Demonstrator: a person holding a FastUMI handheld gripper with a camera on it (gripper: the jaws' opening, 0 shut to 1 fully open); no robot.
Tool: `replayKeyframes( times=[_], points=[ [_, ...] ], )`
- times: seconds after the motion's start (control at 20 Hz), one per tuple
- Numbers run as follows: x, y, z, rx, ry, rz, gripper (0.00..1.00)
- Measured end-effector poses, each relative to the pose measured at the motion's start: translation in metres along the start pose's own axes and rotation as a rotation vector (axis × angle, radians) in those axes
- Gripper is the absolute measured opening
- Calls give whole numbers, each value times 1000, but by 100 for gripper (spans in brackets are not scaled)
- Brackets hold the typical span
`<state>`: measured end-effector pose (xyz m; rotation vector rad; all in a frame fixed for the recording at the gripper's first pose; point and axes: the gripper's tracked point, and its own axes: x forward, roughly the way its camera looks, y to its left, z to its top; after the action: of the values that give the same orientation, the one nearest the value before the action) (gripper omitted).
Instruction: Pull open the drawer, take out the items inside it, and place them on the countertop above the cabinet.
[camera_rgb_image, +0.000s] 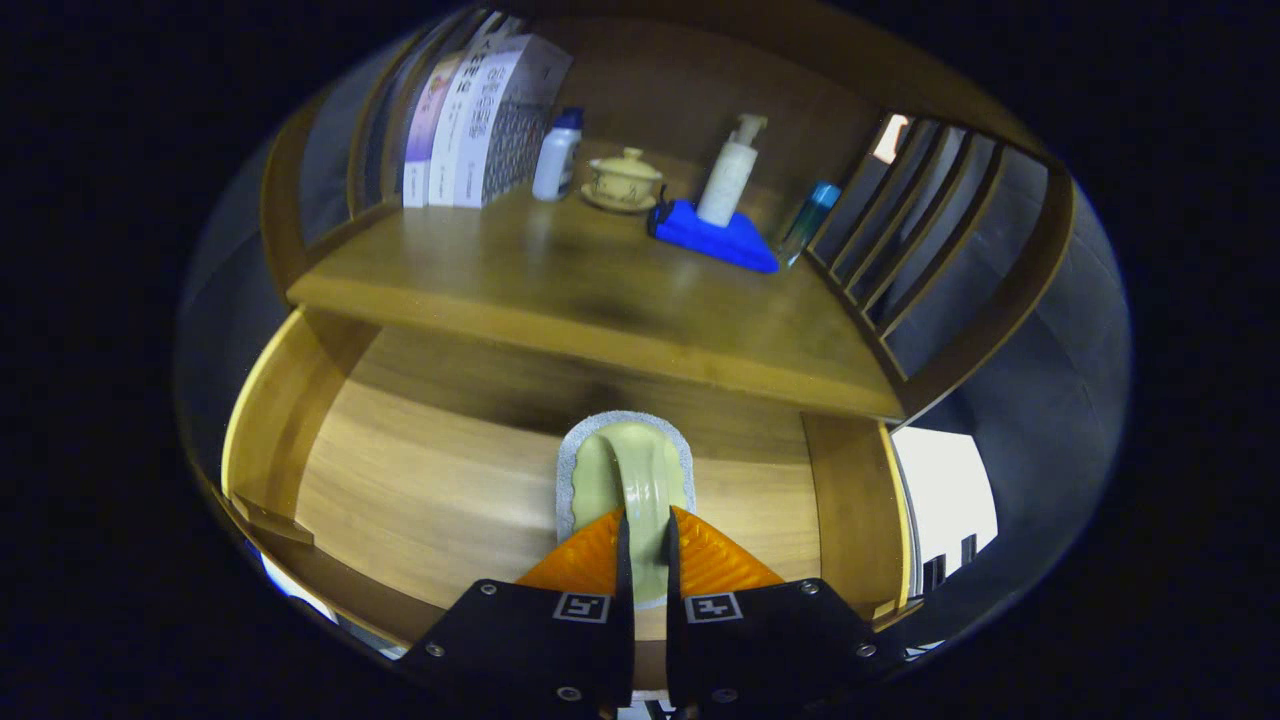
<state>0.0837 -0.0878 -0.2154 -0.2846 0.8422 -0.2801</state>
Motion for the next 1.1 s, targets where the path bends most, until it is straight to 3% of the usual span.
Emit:
replayKeyframes(
  times=[0.3,0.55,0.85,1.1],
  points=[
    [-16,-20,75,116,-191,3,13],
    [0,-36,125,164,-261,0,13],
    [47,-18,165,146,-257,68,13],
    [87,-3,166,137,-190,122,14]
  ],
)
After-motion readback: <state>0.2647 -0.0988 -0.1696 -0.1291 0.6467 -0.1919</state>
